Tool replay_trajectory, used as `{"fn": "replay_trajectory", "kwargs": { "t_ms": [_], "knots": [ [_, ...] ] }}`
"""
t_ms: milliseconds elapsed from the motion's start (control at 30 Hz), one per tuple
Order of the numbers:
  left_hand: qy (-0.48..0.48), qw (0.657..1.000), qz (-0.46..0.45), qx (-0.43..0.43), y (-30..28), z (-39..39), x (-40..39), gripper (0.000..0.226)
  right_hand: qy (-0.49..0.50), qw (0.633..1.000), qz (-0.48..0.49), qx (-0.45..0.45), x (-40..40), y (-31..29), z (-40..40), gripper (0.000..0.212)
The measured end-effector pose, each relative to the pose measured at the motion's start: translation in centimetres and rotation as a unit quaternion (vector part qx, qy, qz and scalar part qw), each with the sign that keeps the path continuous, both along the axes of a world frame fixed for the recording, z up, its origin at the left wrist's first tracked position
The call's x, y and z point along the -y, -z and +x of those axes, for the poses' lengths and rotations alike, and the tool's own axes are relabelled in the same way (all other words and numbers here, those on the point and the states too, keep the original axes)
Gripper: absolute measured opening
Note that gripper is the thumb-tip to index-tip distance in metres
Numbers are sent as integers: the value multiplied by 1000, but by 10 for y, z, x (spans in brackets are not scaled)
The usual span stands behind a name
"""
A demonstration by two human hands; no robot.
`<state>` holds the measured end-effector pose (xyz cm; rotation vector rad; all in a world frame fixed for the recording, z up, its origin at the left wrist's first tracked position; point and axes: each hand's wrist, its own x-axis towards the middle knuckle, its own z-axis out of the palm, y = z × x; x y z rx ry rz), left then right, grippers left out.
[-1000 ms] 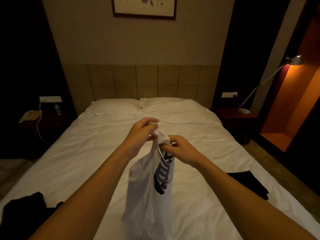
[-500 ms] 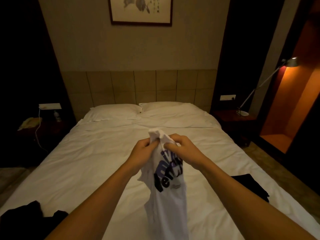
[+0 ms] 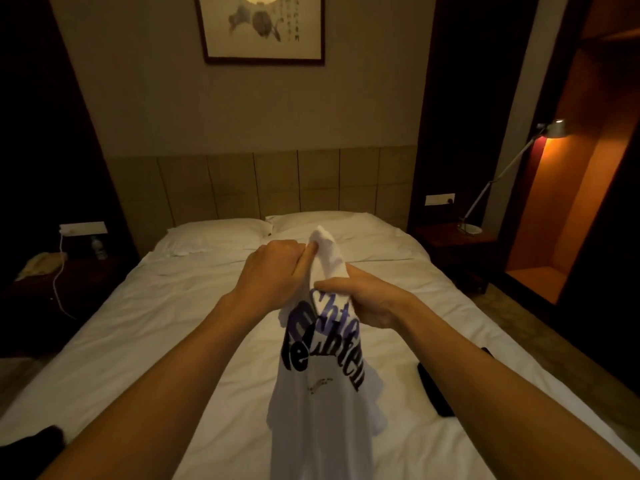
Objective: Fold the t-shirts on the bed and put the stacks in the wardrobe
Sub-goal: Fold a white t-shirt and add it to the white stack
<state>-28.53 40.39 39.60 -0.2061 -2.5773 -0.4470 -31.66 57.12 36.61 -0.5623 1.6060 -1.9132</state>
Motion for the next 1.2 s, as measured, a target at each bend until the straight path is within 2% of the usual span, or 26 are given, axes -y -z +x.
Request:
{"fn": "replay_trajectory", "kwargs": {
  "t_ms": [100, 167, 200, 267, 333, 367, 467, 567, 633, 700, 767, 833, 900, 933, 967, 1033, 1133, 1200],
  "knots": [
    [7, 1000, 11, -11, 5, 4, 2, 40, 44, 998, 31, -38, 6, 5, -3, 20],
    [42, 993, 111, 11, 22, 3, 6, 32, 82, 991, 62, -89, 6, 7, -6, 18],
    [59, 979, 192, 31, 33, 3, 7, 28, 90, 988, 67, -106, 6, 8, -7, 18],
    [85, 925, 358, 99, 56, 7, 4, 23, 103, 986, 58, -120, 8, 10, -5, 12],
    [96, 881, 443, 138, 76, 11, 1, 20, 114, 983, 54, -131, 11, 12, -5, 7],
    [88, 872, 462, 140, 82, 13, 0, 19, 122, 980, 64, -141, 11, 14, -5, 8],
    [56, 872, 468, 128, 87, 14, 9, 30, 134, 972, 106, -160, 2, 15, -8, 15],
    [68, 853, 500, 138, 78, 12, 30, 24, 139, 969, 135, -150, -22, 10, -14, 26],
    [86, 852, 485, 177, 67, 14, 47, 14, 138, 936, 232, -226, -41, 4, -20, 28],
    [100, 862, 433, 245, 59, 19, 55, 9, 120, 890, 310, -312, -55, 0, -26, 18],
    [76, 865, 387, 311, 55, 23, 51, 9, 112, 864, 330, -363, -57, -5, -29, 18],
    [71, 859, 337, 378, 54, 28, 40, 25, 116, 849, 322, -402, -53, -11, -27, 22],
    [99, 831, 358, 415, 58, 30, 28, 55, 117, 848, 289, -429, -47, -16, -24, 24],
    [106, 813, 381, 427, 61, 31, 21, 56, 116, 846, 276, -441, -45, -17, -23, 25],
    [108, 806, 381, 441, 64, 33, 14, 44, 118, 842, 269, -453, -43, -18, -23, 26],
    [107, 817, 293, 484, 71, 33, 3, 31, 119, 837, 262, -465, -44, -18, -25, 26],
    [111, 814, 135, 554, 77, 33, -3, 36, 112, 853, 234, -453, -51, -21, -26, 20],
    [82, 829, 46, 551, 85, 29, 2, 41, 118, 872, 203, -430, -58, -24, -24, 16]
  ]
}}
